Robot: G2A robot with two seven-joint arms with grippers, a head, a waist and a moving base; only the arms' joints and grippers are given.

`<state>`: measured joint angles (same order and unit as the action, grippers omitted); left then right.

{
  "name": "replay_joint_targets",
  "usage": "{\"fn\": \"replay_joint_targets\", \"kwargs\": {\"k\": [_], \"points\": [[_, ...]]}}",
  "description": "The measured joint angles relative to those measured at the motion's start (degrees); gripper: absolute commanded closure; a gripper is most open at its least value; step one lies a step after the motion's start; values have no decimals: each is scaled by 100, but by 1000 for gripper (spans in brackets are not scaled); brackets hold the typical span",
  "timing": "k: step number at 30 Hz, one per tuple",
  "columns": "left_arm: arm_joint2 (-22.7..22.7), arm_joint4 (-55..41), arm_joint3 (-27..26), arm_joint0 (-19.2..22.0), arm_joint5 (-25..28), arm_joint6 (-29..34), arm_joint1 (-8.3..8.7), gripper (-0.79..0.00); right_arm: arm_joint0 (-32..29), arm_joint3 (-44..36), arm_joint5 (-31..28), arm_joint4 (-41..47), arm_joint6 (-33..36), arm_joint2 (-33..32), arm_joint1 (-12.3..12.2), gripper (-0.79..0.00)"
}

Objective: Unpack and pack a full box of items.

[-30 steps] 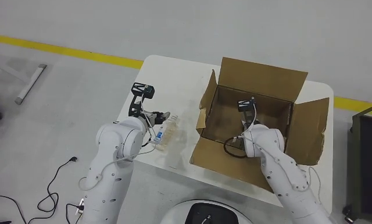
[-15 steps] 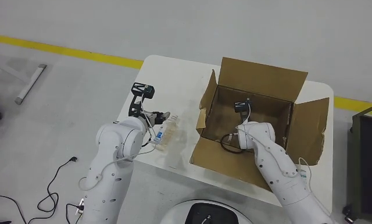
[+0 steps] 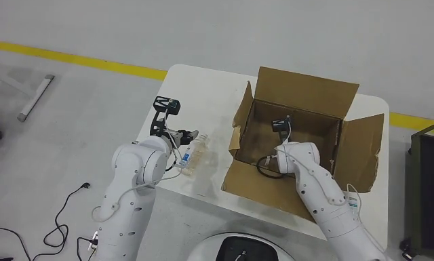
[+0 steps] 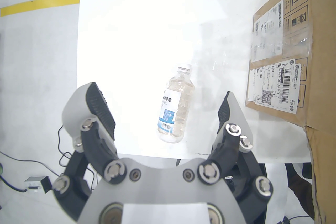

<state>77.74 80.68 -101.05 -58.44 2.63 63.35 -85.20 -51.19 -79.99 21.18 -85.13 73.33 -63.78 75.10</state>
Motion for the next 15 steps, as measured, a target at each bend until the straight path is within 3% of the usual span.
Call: {"fn": "replay_joint_targets", "kwargs": {"k": [15], "points": [[0, 0, 0, 0, 0, 0, 0, -785, 41, 256, -4, 68, -86, -79, 111, -286]]}}
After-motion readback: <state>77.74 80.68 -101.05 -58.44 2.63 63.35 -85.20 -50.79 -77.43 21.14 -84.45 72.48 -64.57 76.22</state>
